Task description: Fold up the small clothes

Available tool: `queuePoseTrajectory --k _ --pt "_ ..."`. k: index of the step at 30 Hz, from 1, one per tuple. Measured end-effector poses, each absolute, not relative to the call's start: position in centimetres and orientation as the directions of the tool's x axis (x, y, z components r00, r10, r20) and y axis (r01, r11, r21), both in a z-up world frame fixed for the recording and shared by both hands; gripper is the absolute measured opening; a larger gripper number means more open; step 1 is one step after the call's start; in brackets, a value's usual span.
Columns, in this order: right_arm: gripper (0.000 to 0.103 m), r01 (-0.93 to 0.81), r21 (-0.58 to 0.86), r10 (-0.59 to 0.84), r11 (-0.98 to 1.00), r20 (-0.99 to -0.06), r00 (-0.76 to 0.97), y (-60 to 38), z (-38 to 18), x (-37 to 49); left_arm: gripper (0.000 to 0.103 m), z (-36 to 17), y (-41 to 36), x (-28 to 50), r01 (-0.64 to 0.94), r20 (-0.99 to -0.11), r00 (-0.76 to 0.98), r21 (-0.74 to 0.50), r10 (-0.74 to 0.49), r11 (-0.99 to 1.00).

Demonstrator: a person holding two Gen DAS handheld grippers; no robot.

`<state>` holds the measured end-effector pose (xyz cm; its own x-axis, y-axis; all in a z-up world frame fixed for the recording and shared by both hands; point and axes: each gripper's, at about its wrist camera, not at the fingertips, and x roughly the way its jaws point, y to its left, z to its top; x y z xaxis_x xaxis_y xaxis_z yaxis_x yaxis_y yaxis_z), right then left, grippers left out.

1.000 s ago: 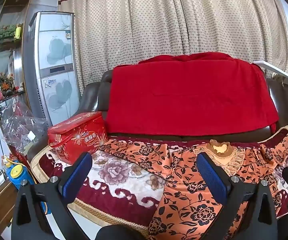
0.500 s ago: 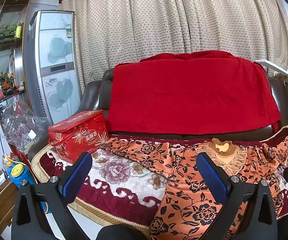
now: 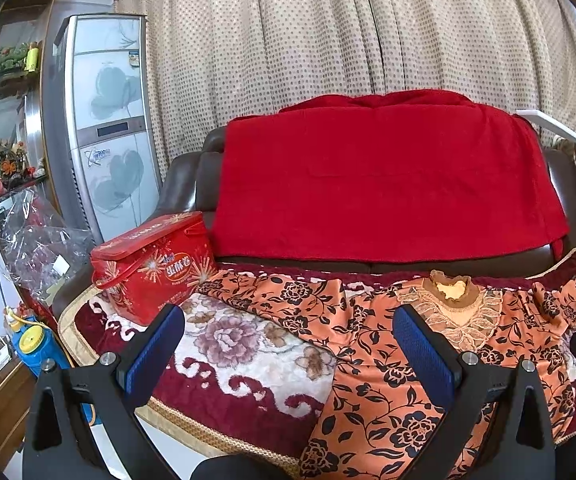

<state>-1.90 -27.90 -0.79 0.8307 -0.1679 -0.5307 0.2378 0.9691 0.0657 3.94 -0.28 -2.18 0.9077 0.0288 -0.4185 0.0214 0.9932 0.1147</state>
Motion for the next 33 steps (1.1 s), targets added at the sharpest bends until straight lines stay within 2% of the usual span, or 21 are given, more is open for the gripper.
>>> queuePoseTrajectory --k 18,33 --pt "0.102 0.259 0.052 -0.182 0.964 -0.579 0.795 -30.8 -3.1 4.7 0.103 -4.7 -4.6 9.1 0.056 -0.481 0.876 0.159 0.028 0.986" --pt "0.102 0.275 0.061 -0.189 0.959 -0.586 0.788 -31.8 -3.4 5.0 0.103 -4.8 -5.4 9.6 0.066 -0.491 0.871 0.165 0.024 0.984"
